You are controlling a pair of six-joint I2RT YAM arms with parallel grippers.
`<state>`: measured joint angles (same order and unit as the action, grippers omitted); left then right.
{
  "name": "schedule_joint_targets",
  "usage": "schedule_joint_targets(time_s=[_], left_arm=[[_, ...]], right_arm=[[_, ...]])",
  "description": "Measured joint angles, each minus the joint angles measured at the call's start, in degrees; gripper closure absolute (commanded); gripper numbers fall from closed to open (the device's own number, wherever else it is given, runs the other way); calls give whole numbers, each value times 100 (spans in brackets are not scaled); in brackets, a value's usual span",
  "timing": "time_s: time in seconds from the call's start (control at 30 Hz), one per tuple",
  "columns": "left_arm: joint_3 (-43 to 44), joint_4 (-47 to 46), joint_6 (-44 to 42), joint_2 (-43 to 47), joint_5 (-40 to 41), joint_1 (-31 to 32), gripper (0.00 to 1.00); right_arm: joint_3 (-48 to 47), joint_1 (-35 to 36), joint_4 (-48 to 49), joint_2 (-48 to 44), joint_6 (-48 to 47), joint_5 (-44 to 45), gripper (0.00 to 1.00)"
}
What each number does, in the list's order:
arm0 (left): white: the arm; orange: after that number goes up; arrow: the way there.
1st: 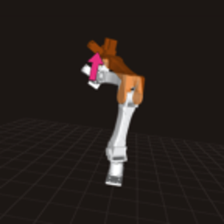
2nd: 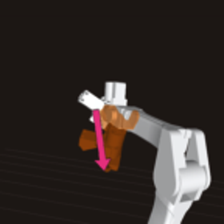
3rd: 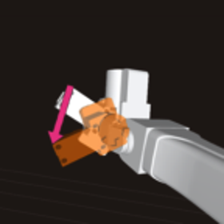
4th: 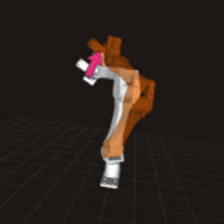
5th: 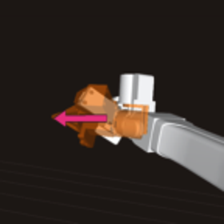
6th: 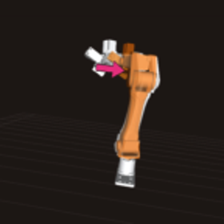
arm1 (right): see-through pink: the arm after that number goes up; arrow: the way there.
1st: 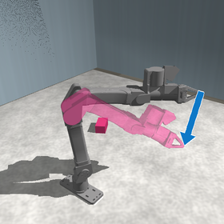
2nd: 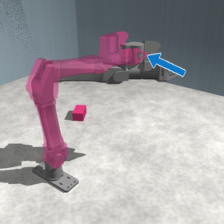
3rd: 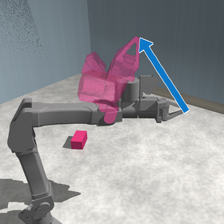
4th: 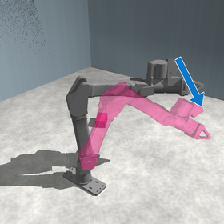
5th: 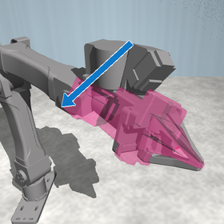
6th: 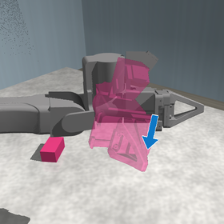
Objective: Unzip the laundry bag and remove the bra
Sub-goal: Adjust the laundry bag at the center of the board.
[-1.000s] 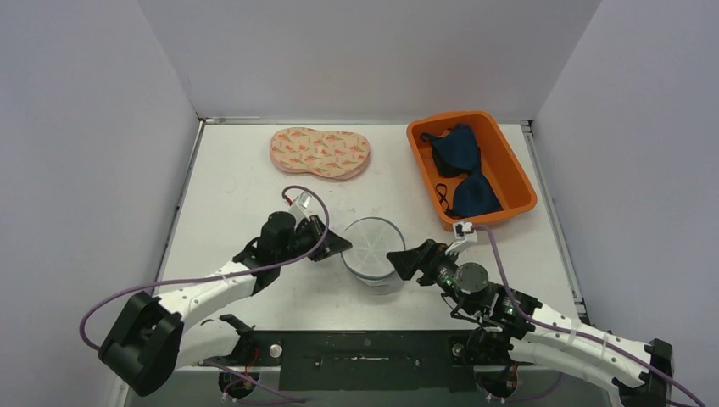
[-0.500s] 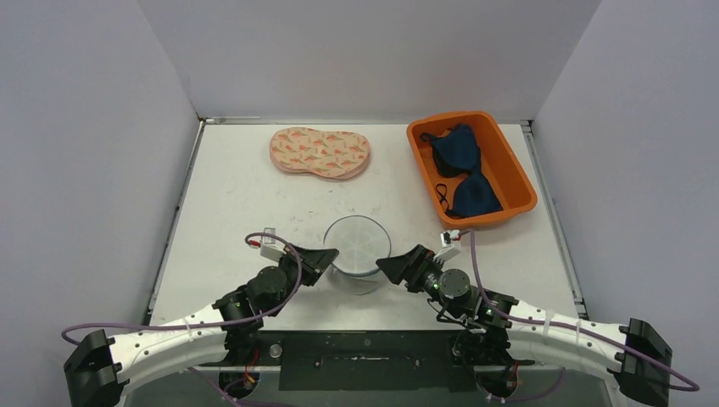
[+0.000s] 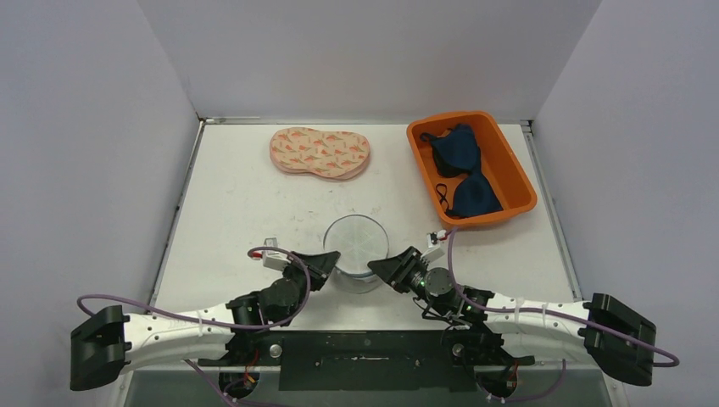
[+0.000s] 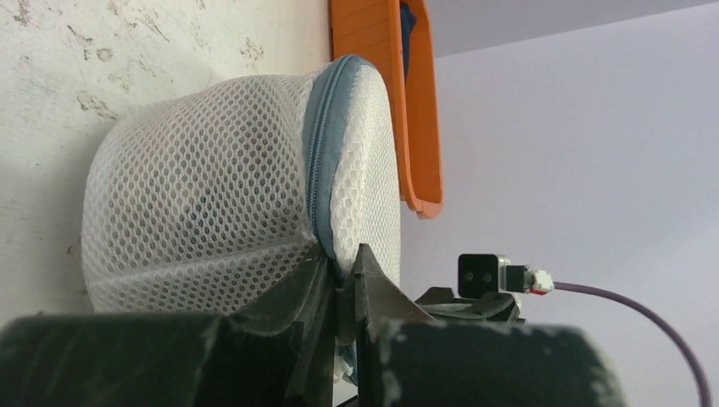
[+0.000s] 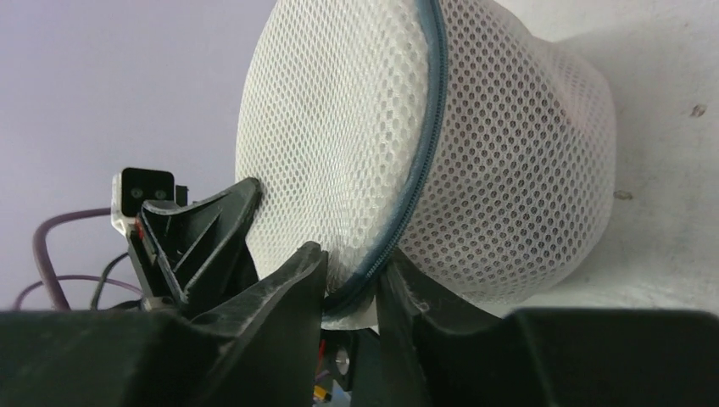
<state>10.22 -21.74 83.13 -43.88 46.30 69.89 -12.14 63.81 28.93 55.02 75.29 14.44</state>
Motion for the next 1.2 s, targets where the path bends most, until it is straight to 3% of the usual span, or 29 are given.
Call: schedule_joint_targets(time_s=[0.07,0.13,0.2,0.27,0.43,0.6,0.77,0.9,1.03,1.13,1.2], left_arm=[[0,-37,-96,-55,57,68,67],[4,33,-229,-13,66,96,39],[33,271,-374,214,2,96,21],[103,686,-516,619,-83,90,12],[140,1482,-916,1873,-662,-232,14],[-190,1370,-1182,2500,-2131,-1375,18],[-407,748,-1193,1294,-3860,-2382,21],[-308,107,-1178,57,-4933,-2549,26],[-308,-455,-1047,-339,-5445,-2549,32],[-310,-780,-955,-365,-5591,-2549,47],[-319,-883,-903,-365,-5600,-2549,49]], right_arm=[[0,-2,26,68,31,13,94],[-7,-46,42,61,-2,-11,95],[-31,-201,-26,0,-103,-232,95],[-74,-437,-138,-101,-234,-496,95],[-96,-1185,-590,-586,-616,-1360,95],[-96,-1720,-708,-734,-743,-2227,95],[-92,-1856,-656,-588,-754,-2680,95],[-35,-1899,-553,-452,-752,-2883,95],[2,-1939,-531,-452,-748,-2953,95],[76,-1961,-402,-452,-710,-2957,95],[160,-1965,-313,-448,-680,-2968,95]])
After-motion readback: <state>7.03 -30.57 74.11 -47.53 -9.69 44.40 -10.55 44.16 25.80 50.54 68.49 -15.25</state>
